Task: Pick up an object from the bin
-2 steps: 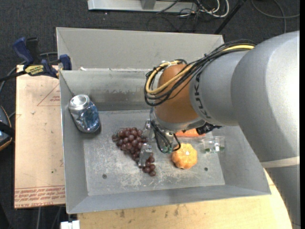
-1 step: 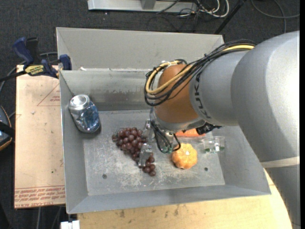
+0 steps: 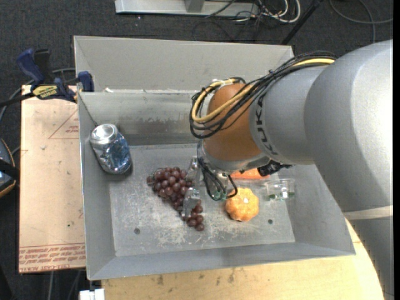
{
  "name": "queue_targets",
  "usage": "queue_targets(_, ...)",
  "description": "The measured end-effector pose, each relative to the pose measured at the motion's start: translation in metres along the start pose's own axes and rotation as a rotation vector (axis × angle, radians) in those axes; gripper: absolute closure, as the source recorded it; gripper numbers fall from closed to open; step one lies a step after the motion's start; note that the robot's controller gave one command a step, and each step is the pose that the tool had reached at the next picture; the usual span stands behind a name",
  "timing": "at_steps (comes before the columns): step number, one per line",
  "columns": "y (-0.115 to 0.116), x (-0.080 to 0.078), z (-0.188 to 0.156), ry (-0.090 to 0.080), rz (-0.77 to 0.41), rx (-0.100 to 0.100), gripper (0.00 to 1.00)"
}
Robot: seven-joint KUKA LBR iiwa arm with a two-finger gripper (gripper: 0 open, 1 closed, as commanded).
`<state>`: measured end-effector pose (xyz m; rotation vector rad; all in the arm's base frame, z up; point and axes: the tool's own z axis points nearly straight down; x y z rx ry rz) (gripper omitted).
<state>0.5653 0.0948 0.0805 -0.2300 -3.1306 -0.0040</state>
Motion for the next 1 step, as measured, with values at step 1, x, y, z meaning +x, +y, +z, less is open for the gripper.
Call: queue_targets(1, -0.0002, 0.0013, -0.0136, -0.001, -0.001, 0.001, 1.0)
